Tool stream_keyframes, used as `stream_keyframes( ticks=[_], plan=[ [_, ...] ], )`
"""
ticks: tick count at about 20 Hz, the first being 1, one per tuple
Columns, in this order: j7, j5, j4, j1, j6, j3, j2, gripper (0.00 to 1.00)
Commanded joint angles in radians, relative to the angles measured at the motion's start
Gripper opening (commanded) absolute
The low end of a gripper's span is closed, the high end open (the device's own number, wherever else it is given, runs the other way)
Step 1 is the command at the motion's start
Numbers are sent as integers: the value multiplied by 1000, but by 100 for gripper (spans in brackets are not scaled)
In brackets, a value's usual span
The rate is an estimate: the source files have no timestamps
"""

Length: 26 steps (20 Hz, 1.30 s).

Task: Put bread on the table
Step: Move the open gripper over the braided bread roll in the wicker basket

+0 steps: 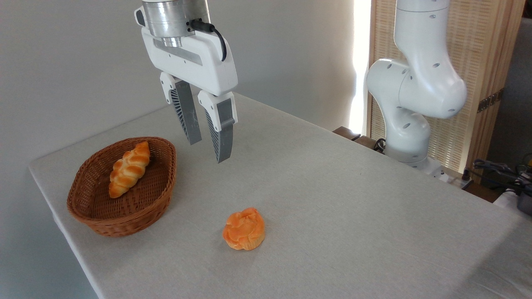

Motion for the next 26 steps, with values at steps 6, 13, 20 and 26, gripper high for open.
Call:
stream_keyframes(
  ticks=[6,13,20,26],
  plan=[
    [8,-3,4,-1,12,10,-5,100],
    [-7,-85,-22,-1,64,-62,-7,100],
    [-7,-185,-90,-3,352,-245,61,100],
    [-160,-341,-179,-16,546,-279,110,100]
  ],
)
